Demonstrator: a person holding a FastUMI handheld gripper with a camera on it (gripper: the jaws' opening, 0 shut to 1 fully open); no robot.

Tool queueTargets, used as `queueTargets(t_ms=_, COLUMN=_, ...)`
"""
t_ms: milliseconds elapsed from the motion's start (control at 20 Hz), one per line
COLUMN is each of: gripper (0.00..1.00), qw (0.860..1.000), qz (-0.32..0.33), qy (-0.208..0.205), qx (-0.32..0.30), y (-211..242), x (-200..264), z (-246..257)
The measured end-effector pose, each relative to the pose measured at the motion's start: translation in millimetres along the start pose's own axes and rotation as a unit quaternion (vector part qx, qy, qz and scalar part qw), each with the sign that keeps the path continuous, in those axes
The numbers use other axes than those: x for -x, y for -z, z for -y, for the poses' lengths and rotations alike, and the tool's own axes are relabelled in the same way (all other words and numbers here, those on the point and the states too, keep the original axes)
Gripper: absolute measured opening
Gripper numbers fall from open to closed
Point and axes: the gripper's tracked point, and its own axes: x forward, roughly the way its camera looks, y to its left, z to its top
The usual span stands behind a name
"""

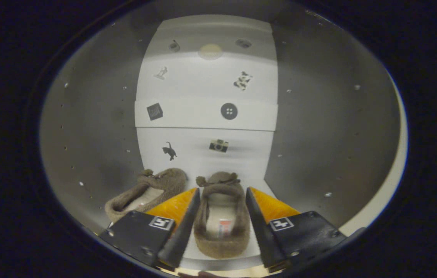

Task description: Open the shoe cabinet door, grab the shoes and put them into the shoe cabinet, then close the shoe cabinet door.

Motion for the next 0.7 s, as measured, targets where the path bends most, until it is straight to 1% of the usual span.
queueTargets(t_ms=50, gripper=0.83, qw=1.0, qz=0.0, qy=0.002, qx=0.003, y=-3.4, x=14.4, z=0.7)
queueTargets(t_ms=200, gripper=0.84, qw=1.0, qz=0.021, qy=-0.006, qx=0.004, y=-19.3, x=64.2, z=1.9)
queueTargets(t_ms=300, gripper=0.84, qw=0.999, qz=0.044, qy=-0.021, qx=0.007, y=-30.5, x=102.9, z=-0.5)
queueTargets(t_ms=450, gripper=0.96, qw=0.995, qz=0.092, qy=-0.023, qx=0.026, y=-45.3, x=171.6, z=1.2)
queueTargets(t_ms=500, gripper=1.0, qw=0.994, qz=0.106, qy=-0.014, qx=0.032, y=-46.2, x=193.1, z=4.7)
queueTargets(t_ms=600, gripper=1.0, qw=0.991, qz=0.129, qy=-0.002, qx=0.042, y=-47.1, x=240.9, z=6.4)
queueTargets(t_ms=700, gripper=1.0, qw=0.99, qz=0.133, qy=0.011, qx=0.044, y=-38.6, x=285.2, z=9.9)
